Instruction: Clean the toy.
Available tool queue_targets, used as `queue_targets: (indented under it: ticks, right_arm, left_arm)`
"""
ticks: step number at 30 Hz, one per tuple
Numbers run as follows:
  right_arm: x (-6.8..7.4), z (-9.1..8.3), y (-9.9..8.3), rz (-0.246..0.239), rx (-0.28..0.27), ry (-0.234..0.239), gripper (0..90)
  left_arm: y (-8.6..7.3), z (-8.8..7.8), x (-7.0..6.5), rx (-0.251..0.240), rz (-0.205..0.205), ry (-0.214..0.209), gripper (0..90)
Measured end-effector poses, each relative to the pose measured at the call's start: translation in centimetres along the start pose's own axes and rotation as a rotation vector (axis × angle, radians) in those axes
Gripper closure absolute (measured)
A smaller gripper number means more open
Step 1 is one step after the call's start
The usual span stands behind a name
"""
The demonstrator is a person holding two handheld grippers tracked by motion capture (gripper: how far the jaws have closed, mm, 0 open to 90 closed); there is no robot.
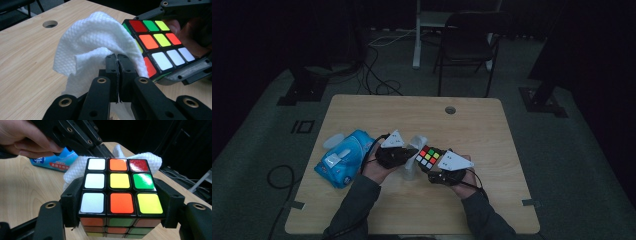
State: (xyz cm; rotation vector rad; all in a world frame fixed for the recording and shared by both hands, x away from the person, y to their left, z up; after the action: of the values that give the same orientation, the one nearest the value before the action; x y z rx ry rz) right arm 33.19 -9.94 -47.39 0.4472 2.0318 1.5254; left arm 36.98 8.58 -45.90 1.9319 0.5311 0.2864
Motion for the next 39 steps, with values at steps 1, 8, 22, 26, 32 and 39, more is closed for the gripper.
queue_targets:
  ticks: [1,8,22,26,32,39]
  right_arm:
    - [0.0,0.0,0.0,0.003,0.0,0.0,34.0]
    - [0.3,0.1,-0.2,0.001,0.007,0.019,34.0]
    - [0.7,0.6,-0.5,0.005,0.021,0.038,34.0]
    - [0.5,0.4,-0.3,0.016,0.014,0.033,33.9]
    - [0.0,0.1,-0.1,0.035,0.003,0.022,34.0]
    - [-0.3,-0.1,0.2,0.048,-0.011,0.018,34.0]
  left_arm:
    - [0.0,0.0,0.0,0.003,0.003,0.002,88.6]
    - [0.6,-0.2,-0.3,-0.017,0.008,0.01,88.6]
    - [1.0,-0.6,-0.4,-0.057,0.006,0.014,88.6]
    - [0.6,-0.4,-0.4,-0.042,0.009,0.019,88.6]
    - [0.0,0.1,-0.3,-0.011,0.007,0.03,88.7]
    - [-0.5,0.6,0.1,0.023,0.009,0.037,88.6]
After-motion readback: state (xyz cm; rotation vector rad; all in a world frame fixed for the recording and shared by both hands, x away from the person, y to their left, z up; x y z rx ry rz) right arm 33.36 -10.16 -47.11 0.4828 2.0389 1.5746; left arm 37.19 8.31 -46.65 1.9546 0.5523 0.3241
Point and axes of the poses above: each handheld gripper's, and its own axes: z roughly forward along the jaws, y roughly out of its top, x roughly to its left, the point moved 3 cm from there along z, roughly forward along the jaws, and after that the axes turned 7 degrees about -x, right-handed, at the moved point
